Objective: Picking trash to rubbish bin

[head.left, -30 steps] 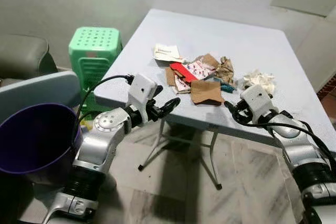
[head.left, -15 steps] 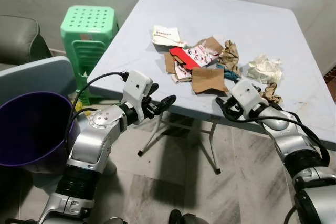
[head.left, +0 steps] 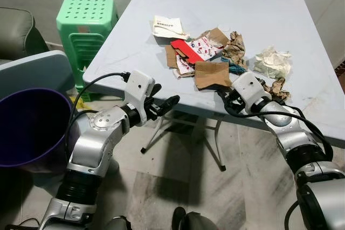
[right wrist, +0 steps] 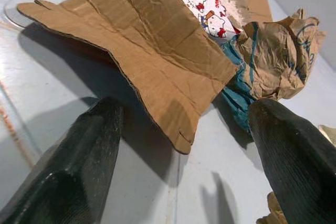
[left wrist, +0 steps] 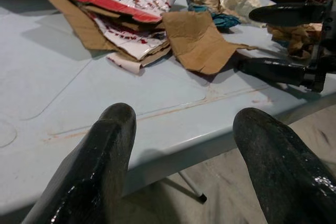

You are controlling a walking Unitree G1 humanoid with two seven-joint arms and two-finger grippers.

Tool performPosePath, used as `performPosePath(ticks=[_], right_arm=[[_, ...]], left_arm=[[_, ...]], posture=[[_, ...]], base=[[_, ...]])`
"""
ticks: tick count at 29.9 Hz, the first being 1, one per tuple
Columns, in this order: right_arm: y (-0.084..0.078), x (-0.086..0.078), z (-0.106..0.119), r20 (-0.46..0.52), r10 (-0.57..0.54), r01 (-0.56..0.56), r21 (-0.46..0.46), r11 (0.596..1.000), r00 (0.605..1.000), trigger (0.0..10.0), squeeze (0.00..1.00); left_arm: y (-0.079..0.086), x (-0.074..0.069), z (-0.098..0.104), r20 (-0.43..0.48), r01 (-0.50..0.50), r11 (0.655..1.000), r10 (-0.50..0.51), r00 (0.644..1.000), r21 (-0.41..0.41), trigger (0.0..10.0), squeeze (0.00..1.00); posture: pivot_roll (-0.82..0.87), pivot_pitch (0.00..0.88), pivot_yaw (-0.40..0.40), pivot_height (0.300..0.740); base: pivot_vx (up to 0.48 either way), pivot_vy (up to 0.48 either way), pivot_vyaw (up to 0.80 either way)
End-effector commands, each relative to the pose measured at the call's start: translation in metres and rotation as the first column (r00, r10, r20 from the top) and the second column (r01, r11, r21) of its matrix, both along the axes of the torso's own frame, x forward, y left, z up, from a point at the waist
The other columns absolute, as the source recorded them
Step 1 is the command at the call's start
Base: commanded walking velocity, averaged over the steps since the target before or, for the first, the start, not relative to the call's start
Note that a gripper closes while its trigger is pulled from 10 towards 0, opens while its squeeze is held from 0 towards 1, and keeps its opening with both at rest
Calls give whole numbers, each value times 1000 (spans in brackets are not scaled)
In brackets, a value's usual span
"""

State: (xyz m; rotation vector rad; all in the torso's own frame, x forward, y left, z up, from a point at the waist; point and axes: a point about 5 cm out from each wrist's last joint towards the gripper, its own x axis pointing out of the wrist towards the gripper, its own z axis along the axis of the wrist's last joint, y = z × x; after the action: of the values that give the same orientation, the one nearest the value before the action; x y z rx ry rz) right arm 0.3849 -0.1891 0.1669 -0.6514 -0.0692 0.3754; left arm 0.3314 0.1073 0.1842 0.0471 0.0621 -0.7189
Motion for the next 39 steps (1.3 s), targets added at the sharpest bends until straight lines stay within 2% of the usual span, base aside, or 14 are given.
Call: performPosePath(ticks=[1,4,7,10,11,14,15,16,17,19,39], right_arm=[[-1,1,-2,-7,-27,27,-3,1000,1000,10000,0],[1,2,-1,-2,-22,22,-5,1000,1000,10000,0],[3,2,-1,-4,-19,19,-10,1000,1000,7765,0],[4,3,-2,-6,-19,19,-7,1000,1000,8118,0],[6,3,-2,-7,-14,14,-8,1000,1000,5373,0],[9,4,-2,-14,-3,3,0,1000,1000,4784,0],[10,4,-2,-17,5,-5,-3,1000,1000,3608,0],[11,4,-2,-18,10,-11,-6,1000,1000,3608,0],[11,4,-2,-18,13,-13,-8,1000,1000,431,0],[12,4,-2,-15,6,-6,-5,1000,1000,0,0],[21,7,4,18,9,-9,-2,1000,1000,0,0]], left_arm=[[-4,-2,8,25,12,1000,-12,1000,-9,10000,0],[-4,-2,10,26,11,1000,-11,1000,-12,10000,0],[-8,-4,12,33,30,999,-29,999,-17,10000,0],[-10,-4,12,32,36,999,-36,999,-18,10000,0],[-13,-5,13,32,46,999,-45,998,-19,10000,0],[-17,-4,14,32,59,998,-58,998,-21,10000,0],[-17,-4,14,33,60,998,-59,998,-21,10000,0],[-17,-4,14,33,61,998,-60,998,-22,10000,0],[-18,-4,14,34,62,998,-61,998,-21,10000,0],[-18,-4,15,34,65,998,-64,997,-22,10000,0],[-18,-5,16,30,55,998,-54,998,-36,10000,0]], posture=[[102,300,-112,740],[103,303,-113,740],[104,306,-114,740],[104,306,-114,740],[102,311,-113,740],[102,314,-112,740],[102,314,-112,740],[102,314,-112,740],[102,314,-112,740],[102,314,-112,740],[115,310,-116,740]], base=[[0,0,0],[0,0,0],[0,0,0],[0,0,0],[0,0,0],[0,0,0],[0,0,0],[0,0,0],[0,0,0],[0,0,0],[0,0,0]])
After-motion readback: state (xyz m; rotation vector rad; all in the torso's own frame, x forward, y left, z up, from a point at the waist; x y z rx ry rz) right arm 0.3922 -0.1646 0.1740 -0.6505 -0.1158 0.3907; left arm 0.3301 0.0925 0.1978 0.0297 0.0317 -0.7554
